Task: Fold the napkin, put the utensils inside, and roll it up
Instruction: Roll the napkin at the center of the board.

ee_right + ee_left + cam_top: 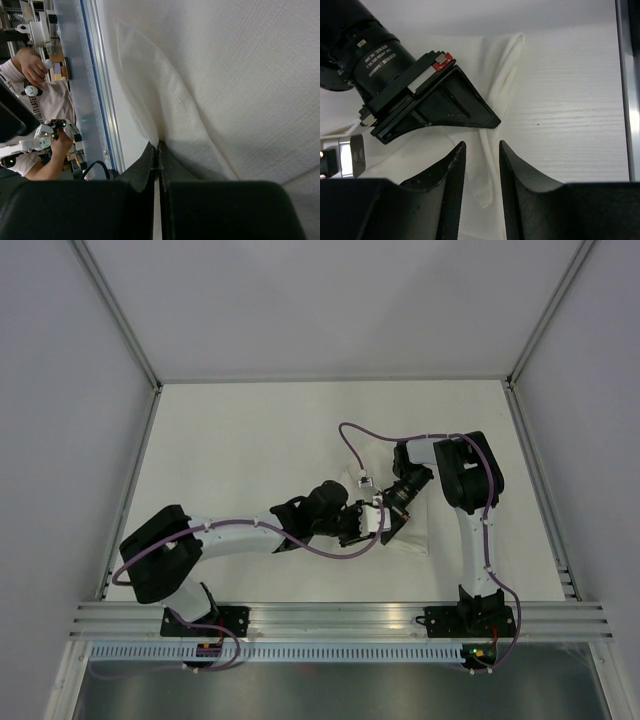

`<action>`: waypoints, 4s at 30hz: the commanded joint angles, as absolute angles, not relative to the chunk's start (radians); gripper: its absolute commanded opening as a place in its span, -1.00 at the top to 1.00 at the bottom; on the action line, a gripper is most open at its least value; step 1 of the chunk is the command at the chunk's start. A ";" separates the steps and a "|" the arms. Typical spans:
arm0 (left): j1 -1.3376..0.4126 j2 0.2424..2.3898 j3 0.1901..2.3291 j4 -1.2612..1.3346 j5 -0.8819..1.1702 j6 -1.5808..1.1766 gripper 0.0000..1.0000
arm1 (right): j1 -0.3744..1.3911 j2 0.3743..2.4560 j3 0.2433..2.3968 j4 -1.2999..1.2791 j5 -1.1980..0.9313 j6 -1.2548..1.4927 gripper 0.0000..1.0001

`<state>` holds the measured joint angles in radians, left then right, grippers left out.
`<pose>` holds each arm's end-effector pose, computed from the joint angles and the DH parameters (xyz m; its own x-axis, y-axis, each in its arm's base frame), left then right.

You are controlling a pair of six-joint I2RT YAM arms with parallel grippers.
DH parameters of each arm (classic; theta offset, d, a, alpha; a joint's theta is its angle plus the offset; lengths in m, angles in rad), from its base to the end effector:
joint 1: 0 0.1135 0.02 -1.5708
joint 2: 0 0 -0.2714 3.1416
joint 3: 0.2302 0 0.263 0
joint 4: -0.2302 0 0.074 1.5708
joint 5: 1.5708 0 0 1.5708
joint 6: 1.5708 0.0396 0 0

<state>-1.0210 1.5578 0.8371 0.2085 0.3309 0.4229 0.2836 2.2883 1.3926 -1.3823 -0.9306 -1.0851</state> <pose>0.1696 -0.3014 0.2064 0.1582 0.4848 -0.8602 0.9754 0.0589 0.2125 0.3193 0.1261 0.0814 -0.6353 -0.7354 -0.2358 -0.4899 0.1477 0.8592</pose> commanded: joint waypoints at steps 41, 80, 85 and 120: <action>-1.095 1.798 0.890 0.307 0.146 0.621 0.12 | 0.265 2.342 1.402 -1.302 -0.896 -1.081 0.99; -1.003 1.907 1.075 0.009 0.502 0.473 0.95 | 0.226 2.086 1.361 -1.140 -0.931 -0.904 0.34; -0.971 1.922 1.095 0.006 0.569 0.440 0.95 | 0.195 2.013 1.328 -1.077 -0.937 -0.851 0.31; -0.755 2.250 1.506 -0.362 1.167 0.091 0.95 | -0.022 1.198 0.789 -0.574 -0.801 -0.860 0.11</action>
<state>-0.7605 2.2253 1.4544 -0.3248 1.0706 0.1524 -0.0319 1.2644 0.8139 -0.5610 -0.7792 -0.7483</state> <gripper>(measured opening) 0.043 0.439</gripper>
